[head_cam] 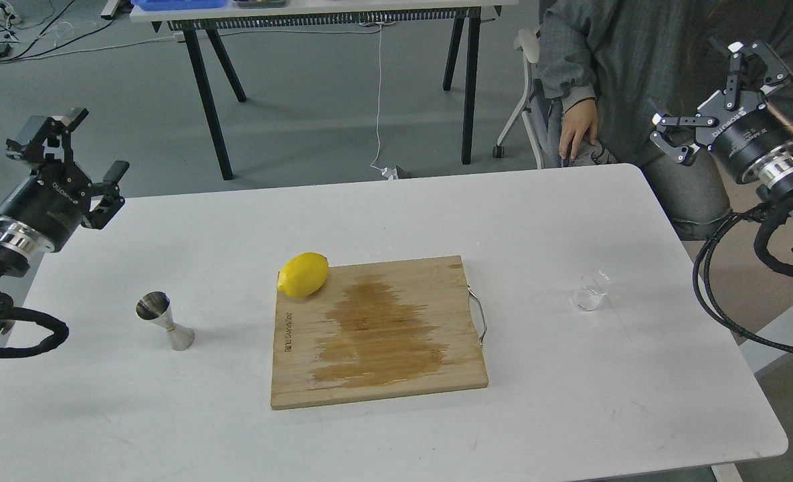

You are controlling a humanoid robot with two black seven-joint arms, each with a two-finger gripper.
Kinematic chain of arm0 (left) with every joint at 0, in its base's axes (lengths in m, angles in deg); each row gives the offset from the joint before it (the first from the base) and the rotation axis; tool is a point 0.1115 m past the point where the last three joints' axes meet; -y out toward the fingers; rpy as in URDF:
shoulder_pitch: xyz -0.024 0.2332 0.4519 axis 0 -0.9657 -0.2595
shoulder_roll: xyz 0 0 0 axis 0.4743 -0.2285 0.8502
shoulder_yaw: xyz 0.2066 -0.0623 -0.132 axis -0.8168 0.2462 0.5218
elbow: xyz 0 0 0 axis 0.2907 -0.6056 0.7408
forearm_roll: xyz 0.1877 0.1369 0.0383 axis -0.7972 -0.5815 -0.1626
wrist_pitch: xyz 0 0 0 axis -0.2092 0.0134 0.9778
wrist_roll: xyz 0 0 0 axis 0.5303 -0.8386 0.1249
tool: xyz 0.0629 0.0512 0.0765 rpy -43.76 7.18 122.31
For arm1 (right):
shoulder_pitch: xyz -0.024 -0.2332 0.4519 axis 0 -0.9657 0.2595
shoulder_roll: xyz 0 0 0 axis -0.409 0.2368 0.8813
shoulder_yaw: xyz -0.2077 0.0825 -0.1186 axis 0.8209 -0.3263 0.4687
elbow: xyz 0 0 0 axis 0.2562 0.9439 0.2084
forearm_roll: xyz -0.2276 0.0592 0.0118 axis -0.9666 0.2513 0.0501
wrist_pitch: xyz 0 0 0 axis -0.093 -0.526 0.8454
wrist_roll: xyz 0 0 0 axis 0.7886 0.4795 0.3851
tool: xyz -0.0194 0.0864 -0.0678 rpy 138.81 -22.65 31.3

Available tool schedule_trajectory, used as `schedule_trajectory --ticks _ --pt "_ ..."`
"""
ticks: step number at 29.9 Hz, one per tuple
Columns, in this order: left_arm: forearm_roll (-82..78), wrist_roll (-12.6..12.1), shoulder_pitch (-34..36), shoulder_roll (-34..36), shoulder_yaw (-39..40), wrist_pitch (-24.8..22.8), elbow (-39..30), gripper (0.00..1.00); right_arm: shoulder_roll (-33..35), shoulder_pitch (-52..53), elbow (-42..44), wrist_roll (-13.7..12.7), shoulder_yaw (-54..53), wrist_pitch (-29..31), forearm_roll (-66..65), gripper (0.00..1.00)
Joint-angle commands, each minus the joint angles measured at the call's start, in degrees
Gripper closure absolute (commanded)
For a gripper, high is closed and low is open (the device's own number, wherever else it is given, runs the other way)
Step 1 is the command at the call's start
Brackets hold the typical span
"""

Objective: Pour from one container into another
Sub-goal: 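Move the left hand down toward the metal jigger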

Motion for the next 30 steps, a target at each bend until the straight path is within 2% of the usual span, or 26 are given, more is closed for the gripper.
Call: schedule_trajectory --ticks 1,9,14,18,24,26,28,30 --pt "0.1 0.0 0.4 0.0 0.1 0.0 0.0 0.00 -0.1 -0.1 0.1 0.0 -0.3 0.0 0.0 0.01" --pt "0.9 0.0 0.9 1.1 0.5 0.0 0.4 0.00 -0.1 -0.2 0.1 0.0 -0.5 0.0 0.0 0.01" --pt "5.5 0.0 0.7 0.3 0.7 0.0 7.1 0.00 -0.1 -0.2 0.0 0.0 -0.7 0.0 0.0 0.01" --pt "4.7 0.0 1.8 0.2 -0.3 0.0 7.7 0.00 -0.1 -0.3 -0.3 0.0 -0.7 0.0 0.0 0.01" --pt "-9.9 0.0 5.5 2.4 -0.2 0.0 4.4 0.00 -0.1 -0.3 -0.3 0.0 -0.6 0.0 0.0 0.01" --pt "-18.7 0.0 6.6 2.5 -0.2 0.0 2.5 0.01 -0.2 -0.3 -0.2 0.0 -0.6 0.0 0.0 0.01" --pt "-31.2 0.0 6.9 2.6 -0.2 0.0 -2.2 0.01 -0.7 -0.4 -0.1 0.0 -0.7 0.0 0.0 0.01" --pt "-40.1 0.0 6.6 3.3 -0.2 7.6 -8.4 0.01 -1.2 -0.6 -0.1 0.0 -0.7 0.0 0.0 0.01"
